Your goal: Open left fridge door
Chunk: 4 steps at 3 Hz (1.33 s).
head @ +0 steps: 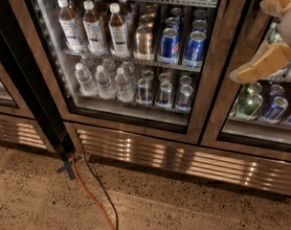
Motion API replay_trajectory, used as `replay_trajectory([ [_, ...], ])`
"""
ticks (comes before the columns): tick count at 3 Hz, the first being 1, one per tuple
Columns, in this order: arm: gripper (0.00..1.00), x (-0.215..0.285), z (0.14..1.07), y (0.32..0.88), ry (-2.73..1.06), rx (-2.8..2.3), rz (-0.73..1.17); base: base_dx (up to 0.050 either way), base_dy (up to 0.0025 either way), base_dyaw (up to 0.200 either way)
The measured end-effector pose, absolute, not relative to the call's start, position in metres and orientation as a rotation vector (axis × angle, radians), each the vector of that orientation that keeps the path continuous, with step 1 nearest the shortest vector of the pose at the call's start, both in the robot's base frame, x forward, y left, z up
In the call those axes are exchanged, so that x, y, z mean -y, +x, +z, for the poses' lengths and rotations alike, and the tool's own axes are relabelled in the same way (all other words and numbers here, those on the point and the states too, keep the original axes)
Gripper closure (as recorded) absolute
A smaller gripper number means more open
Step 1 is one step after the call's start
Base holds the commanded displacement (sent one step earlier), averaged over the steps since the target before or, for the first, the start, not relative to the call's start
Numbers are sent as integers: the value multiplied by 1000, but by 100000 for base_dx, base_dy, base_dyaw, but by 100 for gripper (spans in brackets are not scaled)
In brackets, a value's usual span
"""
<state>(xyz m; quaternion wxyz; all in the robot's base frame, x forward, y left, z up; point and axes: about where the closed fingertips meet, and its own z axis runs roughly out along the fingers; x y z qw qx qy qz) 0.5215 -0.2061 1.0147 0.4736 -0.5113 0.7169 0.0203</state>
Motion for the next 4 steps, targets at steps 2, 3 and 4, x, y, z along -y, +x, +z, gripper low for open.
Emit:
replay_trajectory([
  [2, 11, 188, 1018, 535, -1258, -1695, 86, 0, 0, 0],
  [3, 11, 181, 1020, 545, -1217, -1663, 85, 0, 0, 0],
  [4, 11, 176, 1022, 554, -1142, -1647, 63, 0, 0, 0],
])
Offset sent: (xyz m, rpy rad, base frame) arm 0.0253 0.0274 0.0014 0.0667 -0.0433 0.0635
